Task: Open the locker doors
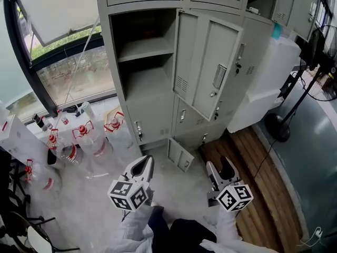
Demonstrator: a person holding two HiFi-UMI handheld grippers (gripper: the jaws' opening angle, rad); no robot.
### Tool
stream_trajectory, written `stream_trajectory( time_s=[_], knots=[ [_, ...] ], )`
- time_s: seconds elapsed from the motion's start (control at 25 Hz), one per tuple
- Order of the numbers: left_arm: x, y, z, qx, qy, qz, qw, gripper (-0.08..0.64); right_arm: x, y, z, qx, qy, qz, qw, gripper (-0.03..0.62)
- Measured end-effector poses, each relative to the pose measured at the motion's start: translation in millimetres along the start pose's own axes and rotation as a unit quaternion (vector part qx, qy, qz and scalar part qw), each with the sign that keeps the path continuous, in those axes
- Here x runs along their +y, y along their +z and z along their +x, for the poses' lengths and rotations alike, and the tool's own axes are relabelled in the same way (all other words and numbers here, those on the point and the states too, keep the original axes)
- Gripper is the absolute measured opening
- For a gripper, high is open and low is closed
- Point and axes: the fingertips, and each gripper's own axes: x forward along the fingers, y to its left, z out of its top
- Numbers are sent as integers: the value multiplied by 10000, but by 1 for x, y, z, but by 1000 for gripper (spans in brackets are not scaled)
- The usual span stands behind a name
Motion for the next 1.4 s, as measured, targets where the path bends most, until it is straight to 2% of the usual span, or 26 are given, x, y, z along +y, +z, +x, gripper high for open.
stream_trajectory(
  time_s=[0.24, 0.4, 0.56, 0.8, 1.12, 1.4],
  knots=[
    [-31, -20, -24, 77, 48, 56, 9999, 15, 7, 12, -39, -39, 79, -227, 9997, 255],
    [-50, -21, -28, 70, -102, 132, 9998, 15, 7, 12, -55, -96, 7, -258, 9996, 203],
    [-63, -20, -26, 95, -252, 240, 9994, 15, 10, 9, -69, -138, -128, -216, 9996, 97],
    [-87, -29, -15, 243, -574, 330, 9975, 15, -2, 8, -90, -163, -477, -282, 9983, 2],
    [-102, -57, -15, 456, -715, 155, 9963, 15, -39, -10, -127, 88, -1167, -237, 9928, 0],
    [-112, -68, -15, 547, -824, 156, 9950, 15, -39, -15, -138, 193, -1164, -360, 9924, 0]
  ],
)
